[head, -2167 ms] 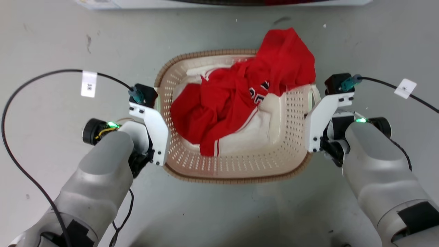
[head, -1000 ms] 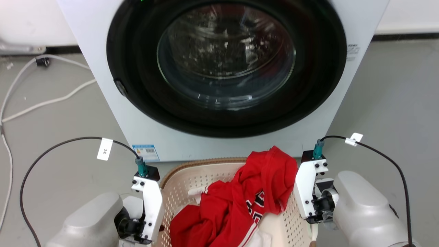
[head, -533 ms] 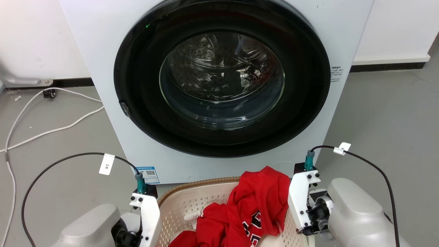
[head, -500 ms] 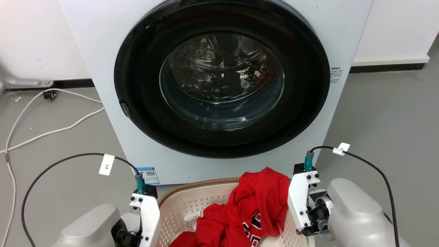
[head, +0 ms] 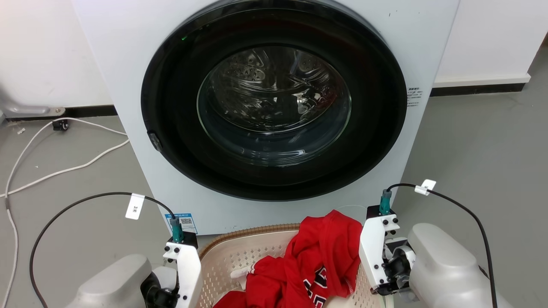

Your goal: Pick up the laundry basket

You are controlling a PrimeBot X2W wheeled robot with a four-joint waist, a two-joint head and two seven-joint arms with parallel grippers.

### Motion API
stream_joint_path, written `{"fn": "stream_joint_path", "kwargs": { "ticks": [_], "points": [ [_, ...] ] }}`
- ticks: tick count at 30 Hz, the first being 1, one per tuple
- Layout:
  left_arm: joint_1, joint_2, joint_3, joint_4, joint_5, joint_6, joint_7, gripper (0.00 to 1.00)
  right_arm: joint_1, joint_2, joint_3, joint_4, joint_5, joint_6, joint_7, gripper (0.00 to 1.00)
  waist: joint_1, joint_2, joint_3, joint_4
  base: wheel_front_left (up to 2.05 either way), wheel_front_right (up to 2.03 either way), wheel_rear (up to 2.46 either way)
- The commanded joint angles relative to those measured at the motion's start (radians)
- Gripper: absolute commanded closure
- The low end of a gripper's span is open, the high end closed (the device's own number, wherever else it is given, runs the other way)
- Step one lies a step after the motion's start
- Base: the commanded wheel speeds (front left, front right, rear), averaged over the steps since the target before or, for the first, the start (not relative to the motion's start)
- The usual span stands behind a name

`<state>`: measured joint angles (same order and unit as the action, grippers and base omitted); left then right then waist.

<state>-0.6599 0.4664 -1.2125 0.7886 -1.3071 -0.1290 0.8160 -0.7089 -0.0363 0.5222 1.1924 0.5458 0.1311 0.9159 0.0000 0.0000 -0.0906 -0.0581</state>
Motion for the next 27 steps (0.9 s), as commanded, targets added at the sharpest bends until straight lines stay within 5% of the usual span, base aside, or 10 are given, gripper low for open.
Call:
{"fn": "stream_joint_path", "kwargs": {
  "ticks": [1, 27],
  "points": [
    [-0.003, 0.020, -0.010, 0.011, 0.010, -0.002, 0.013, 1.00, -0.021, -0.025, 0.003, 0.001, -0.003, -0.001, -0.006, 1.00, 0.0000, 0.0000, 0.001, 0.000, 0.00, 0.00, 0.00],
    [-0.020, 0.015, -0.021, 0.046, -0.006, -0.002, -0.003, 1.00, -0.061, -0.026, 0.060, 0.031, 0.051, -0.001, -0.038, 1.00, 0.0000, 0.0000, 0.002, 0.000, 0.00, 0.00, 0.00]
  ]
}}
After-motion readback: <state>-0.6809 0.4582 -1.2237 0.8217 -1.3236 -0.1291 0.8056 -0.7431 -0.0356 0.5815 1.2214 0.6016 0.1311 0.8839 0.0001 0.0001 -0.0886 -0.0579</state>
